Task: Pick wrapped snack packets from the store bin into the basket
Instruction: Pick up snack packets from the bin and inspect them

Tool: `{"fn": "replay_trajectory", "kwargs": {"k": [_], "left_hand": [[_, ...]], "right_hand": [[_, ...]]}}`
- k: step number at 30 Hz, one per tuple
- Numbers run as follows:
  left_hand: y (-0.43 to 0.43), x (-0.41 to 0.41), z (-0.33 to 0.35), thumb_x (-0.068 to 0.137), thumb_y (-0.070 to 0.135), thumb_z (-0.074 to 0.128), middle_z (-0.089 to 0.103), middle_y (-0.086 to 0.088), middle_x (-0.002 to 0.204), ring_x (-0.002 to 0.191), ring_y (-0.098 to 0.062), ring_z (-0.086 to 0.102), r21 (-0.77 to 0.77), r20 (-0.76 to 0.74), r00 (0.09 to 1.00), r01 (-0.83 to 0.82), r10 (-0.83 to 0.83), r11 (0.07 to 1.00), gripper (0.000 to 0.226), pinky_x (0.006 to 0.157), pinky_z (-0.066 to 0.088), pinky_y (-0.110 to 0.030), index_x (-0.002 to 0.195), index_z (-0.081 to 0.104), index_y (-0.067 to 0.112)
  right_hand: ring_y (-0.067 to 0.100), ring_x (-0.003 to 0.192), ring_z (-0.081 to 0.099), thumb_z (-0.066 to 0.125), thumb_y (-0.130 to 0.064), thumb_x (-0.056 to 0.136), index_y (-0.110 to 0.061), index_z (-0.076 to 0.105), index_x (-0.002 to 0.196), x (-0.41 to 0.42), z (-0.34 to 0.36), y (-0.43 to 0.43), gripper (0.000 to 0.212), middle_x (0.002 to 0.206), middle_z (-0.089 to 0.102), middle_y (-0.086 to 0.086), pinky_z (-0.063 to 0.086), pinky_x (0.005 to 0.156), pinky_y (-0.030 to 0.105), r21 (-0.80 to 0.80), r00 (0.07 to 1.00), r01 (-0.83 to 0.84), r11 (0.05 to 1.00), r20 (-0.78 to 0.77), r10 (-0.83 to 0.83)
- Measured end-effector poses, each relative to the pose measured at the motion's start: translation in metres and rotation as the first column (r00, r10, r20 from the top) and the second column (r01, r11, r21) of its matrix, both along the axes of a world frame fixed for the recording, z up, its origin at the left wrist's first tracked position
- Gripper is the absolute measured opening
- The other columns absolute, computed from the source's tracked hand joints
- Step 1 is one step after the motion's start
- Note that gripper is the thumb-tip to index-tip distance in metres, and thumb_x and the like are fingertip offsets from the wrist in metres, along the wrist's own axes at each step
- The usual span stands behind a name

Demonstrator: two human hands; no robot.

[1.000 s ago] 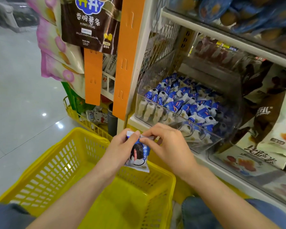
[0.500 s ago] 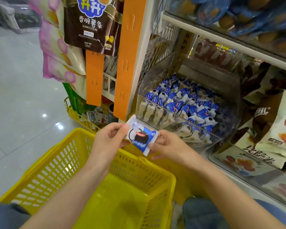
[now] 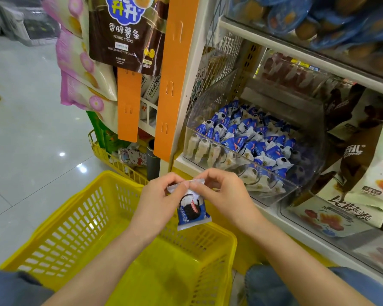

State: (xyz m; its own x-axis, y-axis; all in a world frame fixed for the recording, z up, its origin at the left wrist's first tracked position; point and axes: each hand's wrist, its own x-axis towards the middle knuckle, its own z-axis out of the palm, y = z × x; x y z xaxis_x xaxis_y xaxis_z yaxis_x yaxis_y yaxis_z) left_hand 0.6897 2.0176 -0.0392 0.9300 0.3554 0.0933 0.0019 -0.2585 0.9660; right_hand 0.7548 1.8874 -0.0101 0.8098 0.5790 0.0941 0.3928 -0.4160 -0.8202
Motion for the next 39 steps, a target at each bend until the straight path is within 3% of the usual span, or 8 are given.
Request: {"fn": "replay_trajectory", "kwargs": {"k": [5,12,15,18,22,28,33,39], "left_hand": [[0.002,0.001,0.003,0.09,0.015,0.055,0.062,-0.01,0.073,0.072,-0.018,0.056,-0.199,-0.063,0.996,0.053,-0.066,0.979,0.019,0.068,0.048,-0.034,0.074,0.064,0.01],[0.007,0.006,-0.006,0.094,0.032,0.048,0.052,-0.005,0.075,0.063,-0.015,0.052,-0.178,-0.286,0.958,-0.077,0.023,0.981,0.026,0.06,0.045,-0.027,0.08,0.052,0.011],[0.006,0.009,-0.001,0.099,0.043,0.023,0.058,-0.007,0.067,0.046,-0.013,0.054,-0.447,-0.421,0.894,-0.058,-0.152,0.893,0.055,0.047,0.045,-0.022,0.078,0.06,0.008],[0.006,0.01,0.0,0.096,0.052,0.02,0.071,-0.006,0.074,0.059,-0.015,0.065,-0.62,-0.346,0.912,-0.045,-0.222,0.783,0.059,0.055,0.051,-0.024,0.09,0.066,0.015],[0.009,0.008,-0.002,0.093,0.03,0.05,0.074,-0.005,0.085,0.076,-0.015,0.069,-0.666,-0.199,0.974,-0.051,-0.111,0.744,0.025,0.064,0.053,-0.027,0.1,0.068,0.014],[0.007,0.008,-0.001,0.095,0.013,0.048,0.072,-0.006,0.096,0.089,-0.019,0.067,-0.506,-0.153,0.988,-0.066,-0.014,0.86,0.019,0.071,0.052,-0.03,0.098,0.066,0.019],[0.003,0.008,-0.001,0.095,0.013,0.047,0.072,0.007,0.084,0.08,-0.006,0.066,-0.423,-0.106,0.991,0.029,-0.081,0.906,0.023,0.066,0.053,-0.02,0.09,0.065,0.027],[-0.002,0.003,-0.009,0.091,0.013,0.055,0.055,0.006,0.11,0.094,0.002,0.053,0.04,0.063,0.998,-0.023,0.021,0.999,0.022,0.071,0.042,-0.006,0.104,0.049,0.03]], "right_hand": [[0.006,0.078,0.058,0.064,-0.027,0.085,-0.021,0.066,0.085,-0.001,-0.001,-0.003,0.007,0.08,0.059,-0.01,0.051,0.072,0.031,-0.127,0.94,-0.016,0.992,0.337,0.059],[0.003,0.078,0.058,0.059,-0.023,0.089,-0.018,0.062,0.086,0.001,-0.003,-0.006,0.007,0.082,0.062,-0.009,0.051,0.071,0.028,0.039,0.93,0.146,0.989,0.335,-0.15],[0.003,0.083,0.057,0.06,-0.018,0.088,-0.016,0.063,0.086,0.002,-0.002,-0.007,0.003,0.086,0.06,-0.008,0.048,0.073,0.019,0.087,0.936,0.086,0.992,0.333,-0.11],[0.007,0.093,0.058,0.064,-0.015,0.085,-0.012,0.066,0.086,0.0,-0.003,-0.007,0.004,0.097,0.061,-0.003,0.046,0.082,0.021,-0.014,0.907,-0.06,0.998,0.416,0.06],[0.009,0.101,0.052,0.066,-0.015,0.083,-0.01,0.067,0.088,0.0,-0.004,-0.008,0.006,0.105,0.06,0.003,0.038,0.087,0.015,-0.153,0.832,-0.171,0.973,0.506,0.225],[-0.005,0.091,0.055,0.053,-0.025,0.092,-0.024,0.049,0.108,-0.003,-0.006,-0.001,0.017,0.1,0.058,-0.01,0.045,0.076,0.007,0.04,0.988,0.094,0.995,0.116,-0.098],[0.008,0.075,0.064,0.045,-0.015,0.096,-0.008,0.055,0.097,0.004,-0.002,0.004,0.012,0.089,0.065,0.005,0.057,0.067,0.024,0.177,0.889,0.164,0.97,-0.453,-0.067],[0.01,0.067,0.062,0.054,-0.012,0.092,-0.018,0.051,0.087,-0.003,-0.009,0.007,0.008,0.088,0.061,0.006,0.057,0.058,0.027,0.172,0.922,0.172,0.97,-0.375,-0.097]]}}
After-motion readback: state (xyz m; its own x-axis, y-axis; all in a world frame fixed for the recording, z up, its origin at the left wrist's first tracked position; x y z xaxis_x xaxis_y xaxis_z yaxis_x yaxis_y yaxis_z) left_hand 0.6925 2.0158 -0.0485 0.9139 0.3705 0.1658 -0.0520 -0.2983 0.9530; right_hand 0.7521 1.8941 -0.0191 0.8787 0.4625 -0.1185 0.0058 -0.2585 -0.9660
